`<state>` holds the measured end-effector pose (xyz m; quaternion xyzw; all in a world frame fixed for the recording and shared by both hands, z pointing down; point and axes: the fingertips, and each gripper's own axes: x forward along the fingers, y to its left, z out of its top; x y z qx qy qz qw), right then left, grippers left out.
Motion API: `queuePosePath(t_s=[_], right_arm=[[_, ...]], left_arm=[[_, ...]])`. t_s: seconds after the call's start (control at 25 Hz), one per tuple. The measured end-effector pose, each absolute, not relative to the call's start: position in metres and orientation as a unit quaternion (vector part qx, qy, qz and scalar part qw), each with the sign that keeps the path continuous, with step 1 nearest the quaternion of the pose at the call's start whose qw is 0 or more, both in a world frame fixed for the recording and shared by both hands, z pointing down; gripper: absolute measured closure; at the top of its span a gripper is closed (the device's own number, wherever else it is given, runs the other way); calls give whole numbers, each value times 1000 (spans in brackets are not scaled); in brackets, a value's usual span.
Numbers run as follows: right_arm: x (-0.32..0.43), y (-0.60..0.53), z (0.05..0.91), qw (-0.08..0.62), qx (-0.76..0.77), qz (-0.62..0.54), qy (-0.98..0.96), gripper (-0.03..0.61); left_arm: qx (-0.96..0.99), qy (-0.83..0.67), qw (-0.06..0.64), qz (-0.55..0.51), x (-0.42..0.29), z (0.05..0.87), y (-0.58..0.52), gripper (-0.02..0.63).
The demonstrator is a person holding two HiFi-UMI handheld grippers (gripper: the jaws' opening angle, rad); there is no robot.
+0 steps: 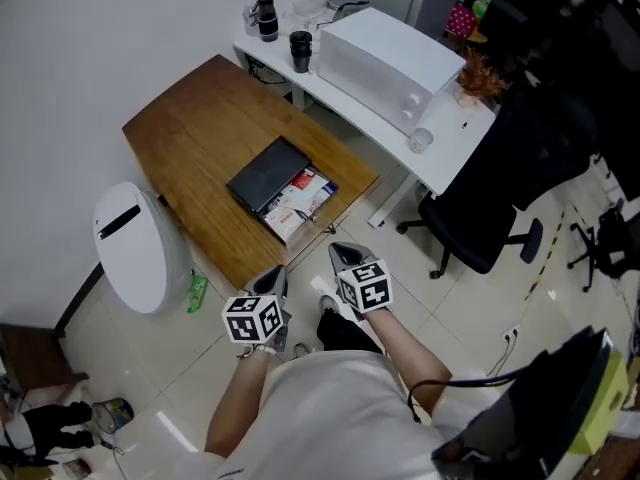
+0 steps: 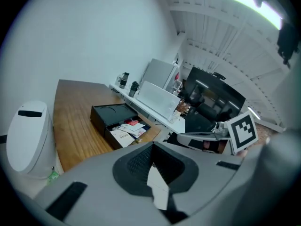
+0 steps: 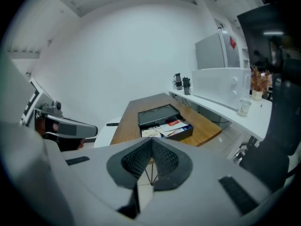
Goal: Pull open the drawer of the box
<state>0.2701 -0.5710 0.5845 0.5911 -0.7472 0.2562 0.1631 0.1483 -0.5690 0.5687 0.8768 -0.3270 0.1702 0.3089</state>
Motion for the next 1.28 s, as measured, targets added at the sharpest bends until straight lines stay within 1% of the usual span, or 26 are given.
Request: queuePosePath(t_s=[0.28, 0.48, 0.84, 1.08, 1.28], right_arm=[[244, -494, 576, 154, 612, 276, -725, 591], [242, -456, 583, 149, 625, 283, -712, 591], [262, -446, 545, 123, 614, 258, -736, 591], [282, -430, 518, 83, 613, 244, -747, 591], [287, -423, 515, 73, 604, 244, -756, 591]], left_arm=[[890, -298, 306, 160, 125, 558, -518, 614], [894, -286, 307, 155, 119, 563, -486, 614], [895, -304, 303, 126, 141, 535, -465, 614], [894, -312, 294, 134, 165, 535, -445, 614], [892, -322, 290, 129, 178, 531, -437, 614]])
